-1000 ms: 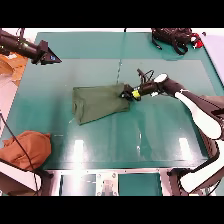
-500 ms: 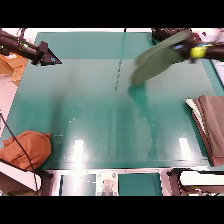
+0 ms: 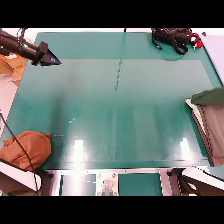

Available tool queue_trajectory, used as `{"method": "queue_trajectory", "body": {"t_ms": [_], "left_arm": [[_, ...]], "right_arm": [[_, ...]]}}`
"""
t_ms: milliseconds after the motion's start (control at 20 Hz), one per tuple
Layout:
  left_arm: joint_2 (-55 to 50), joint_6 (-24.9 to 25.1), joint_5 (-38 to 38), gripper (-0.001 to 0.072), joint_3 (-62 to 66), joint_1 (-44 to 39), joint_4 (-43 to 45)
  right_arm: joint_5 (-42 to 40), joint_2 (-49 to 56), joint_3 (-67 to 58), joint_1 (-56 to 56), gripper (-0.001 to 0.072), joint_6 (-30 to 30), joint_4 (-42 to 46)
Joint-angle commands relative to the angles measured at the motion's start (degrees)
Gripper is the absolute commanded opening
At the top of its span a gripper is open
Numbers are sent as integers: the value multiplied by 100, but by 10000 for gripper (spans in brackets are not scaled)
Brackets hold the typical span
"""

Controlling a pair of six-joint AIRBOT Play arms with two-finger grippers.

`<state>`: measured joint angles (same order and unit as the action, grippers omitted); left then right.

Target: Fold the shirts.

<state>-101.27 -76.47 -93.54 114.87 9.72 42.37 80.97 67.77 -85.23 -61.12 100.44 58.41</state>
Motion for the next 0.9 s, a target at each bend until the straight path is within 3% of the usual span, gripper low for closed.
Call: {"method": "queue_trajectory", "body": {"t_ms": [0, 200, 250, 300, 350, 450, 550, 600, 650, 700, 850], "left_arm": [[2, 4, -20, 23, -2, 4, 0], [2, 9, -153, 23, -2, 4, 0], [0, 55, -212, 22, -2, 4, 0], [2, 107, -275, 23, -2, 4, -2], [2, 201, -343, 22, 0, 2, -22], [33, 195, -367, 21, 0, 2, -46], [205, 179, -267, 21, 11, 2, -50], [380, 149, -199, 20, 4, 2, -52], [518, 105, -170, 21, -4, 2, -26], [713, 26, -179, 20, -7, 2, 127], [1539, -153, -90, 20, -575, 2, 890]], "right_arm": [[411, -636, 898, -798, 20, 376, 1429], [389, -909, 2365, -1005, 21, 365, 2549], [387, -896, 2693, -1005, 105, 291, 2879], [393, -861, 2955, -1005, 480, 264, 3084], [466, -793, 3106, -1005, 683, 240, 3147], [728, -706, 2992, -984, 682, 269, 3034], [682, -691, 2470, -713, 659, 267, 2332], [487, -691, 2151, -400, 498, 258, 1930], [278, -695, 1878, -35, 148, 114, 1558], [52, -695, 1655, 393, 24, -70, 1207], [-354, -708, 1414, 1976, 20, -256, 739]]}}
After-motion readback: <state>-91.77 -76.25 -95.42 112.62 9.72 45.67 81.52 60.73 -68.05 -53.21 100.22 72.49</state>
